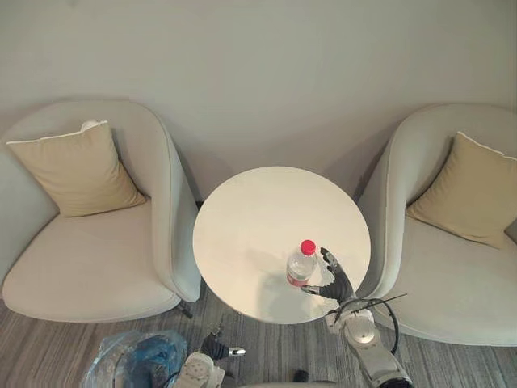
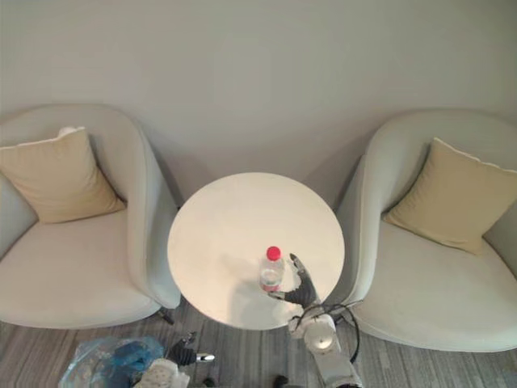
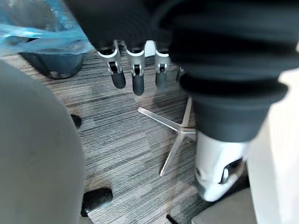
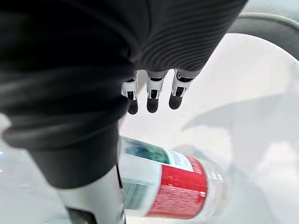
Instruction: Gather rubbish on tea table into small bin, then transfer packed bag to large trash can.
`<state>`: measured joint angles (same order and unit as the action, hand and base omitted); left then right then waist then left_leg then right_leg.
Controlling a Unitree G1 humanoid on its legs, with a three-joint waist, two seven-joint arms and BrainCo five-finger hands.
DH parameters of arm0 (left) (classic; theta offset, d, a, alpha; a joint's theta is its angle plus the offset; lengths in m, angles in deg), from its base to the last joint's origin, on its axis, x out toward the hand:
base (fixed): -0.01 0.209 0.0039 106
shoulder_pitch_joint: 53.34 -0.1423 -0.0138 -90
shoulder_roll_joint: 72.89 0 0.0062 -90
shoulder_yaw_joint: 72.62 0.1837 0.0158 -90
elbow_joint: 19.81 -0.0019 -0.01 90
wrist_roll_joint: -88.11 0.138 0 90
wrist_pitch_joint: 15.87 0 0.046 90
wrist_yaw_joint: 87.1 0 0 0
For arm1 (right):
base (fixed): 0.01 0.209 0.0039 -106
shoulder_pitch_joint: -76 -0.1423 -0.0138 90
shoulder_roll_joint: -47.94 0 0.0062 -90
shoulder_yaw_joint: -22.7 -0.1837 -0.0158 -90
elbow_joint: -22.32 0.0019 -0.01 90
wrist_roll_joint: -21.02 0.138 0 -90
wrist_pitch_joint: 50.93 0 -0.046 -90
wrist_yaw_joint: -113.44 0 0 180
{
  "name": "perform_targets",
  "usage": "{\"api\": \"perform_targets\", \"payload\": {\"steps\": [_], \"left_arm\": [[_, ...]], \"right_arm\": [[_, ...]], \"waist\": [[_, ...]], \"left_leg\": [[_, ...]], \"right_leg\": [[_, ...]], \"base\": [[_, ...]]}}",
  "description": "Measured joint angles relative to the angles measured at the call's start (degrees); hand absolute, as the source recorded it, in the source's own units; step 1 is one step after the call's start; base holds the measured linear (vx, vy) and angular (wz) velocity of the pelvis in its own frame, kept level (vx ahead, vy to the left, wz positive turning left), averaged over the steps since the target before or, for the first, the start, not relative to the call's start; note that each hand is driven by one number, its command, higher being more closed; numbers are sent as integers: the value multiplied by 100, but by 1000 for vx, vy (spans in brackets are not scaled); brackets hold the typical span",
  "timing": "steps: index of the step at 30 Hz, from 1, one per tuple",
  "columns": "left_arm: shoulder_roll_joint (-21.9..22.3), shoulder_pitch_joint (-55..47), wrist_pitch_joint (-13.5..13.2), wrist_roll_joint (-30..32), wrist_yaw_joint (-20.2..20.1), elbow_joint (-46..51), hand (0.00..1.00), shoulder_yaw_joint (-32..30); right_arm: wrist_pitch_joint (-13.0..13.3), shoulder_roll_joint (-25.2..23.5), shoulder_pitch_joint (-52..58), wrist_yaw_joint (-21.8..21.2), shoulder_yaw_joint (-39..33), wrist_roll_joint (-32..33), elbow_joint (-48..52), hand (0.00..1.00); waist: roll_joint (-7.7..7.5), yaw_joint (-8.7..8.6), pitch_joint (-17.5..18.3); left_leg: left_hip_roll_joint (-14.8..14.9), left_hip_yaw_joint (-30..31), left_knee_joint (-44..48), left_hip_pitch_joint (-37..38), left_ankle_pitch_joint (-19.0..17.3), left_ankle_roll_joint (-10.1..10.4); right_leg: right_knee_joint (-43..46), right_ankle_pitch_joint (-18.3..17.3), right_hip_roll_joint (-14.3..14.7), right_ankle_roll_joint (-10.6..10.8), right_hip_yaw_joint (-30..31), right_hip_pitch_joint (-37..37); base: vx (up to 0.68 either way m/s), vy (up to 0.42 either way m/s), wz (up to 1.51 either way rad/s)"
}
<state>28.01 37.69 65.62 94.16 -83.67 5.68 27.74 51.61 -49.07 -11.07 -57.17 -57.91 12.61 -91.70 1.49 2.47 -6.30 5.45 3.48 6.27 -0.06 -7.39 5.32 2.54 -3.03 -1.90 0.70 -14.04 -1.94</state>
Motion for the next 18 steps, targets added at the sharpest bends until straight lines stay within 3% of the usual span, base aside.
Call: {"api": "perform_targets", "payload": {"steps": [7,8,18], "left_arm": [[-30,3,0,-166,-6,186,0,-76],[-16,7,-8,-165,-8,207,0,-150],[14,33,-5,-282,14,439,0,-287]], "right_arm": [[-31,-7,-476,75,-22,275,-399,0],[-62,-6,-571,75,-24,375,-490,100],[-165,-15,-1025,77,-17,633,-629,100]], "waist": [[33,89,-193],[49,96,-252],[123,220,-520]], "left_leg": [[-31,117,178,-319,6,8],[-41,154,209,-374,5,8],[-86,183,425,-702,2,11]], "right_leg": [[36,0,-26,0,-115,197],[44,0,-34,0,-129,198],[354,-75,-125,35,-118,549]], "base": [[-5,14,12],[-25,19,14],[-30,16,2]]}}
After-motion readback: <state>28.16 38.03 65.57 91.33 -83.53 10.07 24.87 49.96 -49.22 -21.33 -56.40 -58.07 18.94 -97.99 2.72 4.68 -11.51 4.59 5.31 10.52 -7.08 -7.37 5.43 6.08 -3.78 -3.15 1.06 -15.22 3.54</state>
